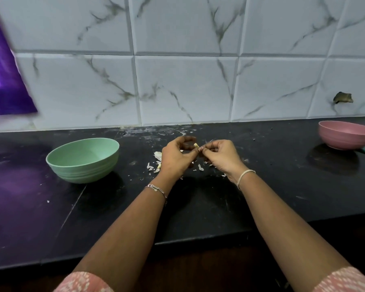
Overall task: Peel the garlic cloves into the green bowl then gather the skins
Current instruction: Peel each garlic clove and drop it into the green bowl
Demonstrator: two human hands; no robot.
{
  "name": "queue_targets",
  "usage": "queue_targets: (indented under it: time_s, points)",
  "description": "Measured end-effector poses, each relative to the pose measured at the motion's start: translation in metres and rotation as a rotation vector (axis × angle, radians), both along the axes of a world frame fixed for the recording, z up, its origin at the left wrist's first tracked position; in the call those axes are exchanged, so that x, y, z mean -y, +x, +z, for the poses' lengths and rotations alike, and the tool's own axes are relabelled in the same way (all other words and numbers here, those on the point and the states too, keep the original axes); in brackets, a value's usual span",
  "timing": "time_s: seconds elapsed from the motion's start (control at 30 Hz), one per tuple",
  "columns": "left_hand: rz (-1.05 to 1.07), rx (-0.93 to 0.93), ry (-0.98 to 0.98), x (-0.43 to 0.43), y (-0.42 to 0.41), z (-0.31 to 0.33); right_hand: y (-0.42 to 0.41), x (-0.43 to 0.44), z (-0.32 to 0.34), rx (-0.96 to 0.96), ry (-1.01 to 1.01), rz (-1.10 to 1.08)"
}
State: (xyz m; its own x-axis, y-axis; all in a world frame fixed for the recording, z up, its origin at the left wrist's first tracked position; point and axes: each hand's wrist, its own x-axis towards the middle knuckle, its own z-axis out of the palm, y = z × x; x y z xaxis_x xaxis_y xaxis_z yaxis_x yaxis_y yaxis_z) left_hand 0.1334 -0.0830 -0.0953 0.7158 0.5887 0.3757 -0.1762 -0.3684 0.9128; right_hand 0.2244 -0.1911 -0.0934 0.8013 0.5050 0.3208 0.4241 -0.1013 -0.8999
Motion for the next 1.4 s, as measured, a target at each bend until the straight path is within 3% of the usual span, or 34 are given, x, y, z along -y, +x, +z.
queue_targets:
  time_s: [0.13, 0.23, 0.37, 0.57, 0.9, 1.4]
  points:
    - [0.005, 0.001, -0.022, 0.004, 0.000, 0.001, -0.003, 0.001, 0.003, 0.221, -0.088, -0.174]
    - [-0.026, -0.015, -0.126, 0.004, 0.002, 0.001, -0.006, 0.003, 0.005, 0.295, -0.075, -0.188]
    - [-0.097, -0.020, -0.181, 0.003, 0.003, -0.002, -0.003, 0.000, 0.004, 0.218, -0.038, -0.165]
    - [-0.132, 0.044, -0.235, 0.000, 0.002, -0.002, -0.010, 0.003, 0.006, -0.080, 0.130, 0.103]
    - [-0.170, 0.077, -0.411, -0.002, -0.001, -0.001, -0.010, 0.001, 0.004, 0.000, 0.122, 0.057]
    - [0.162, -0.021, -0.042, 0.005, -0.002, 0.003, -0.009, 0.000, 0.000, 0.084, 0.122, 0.024]
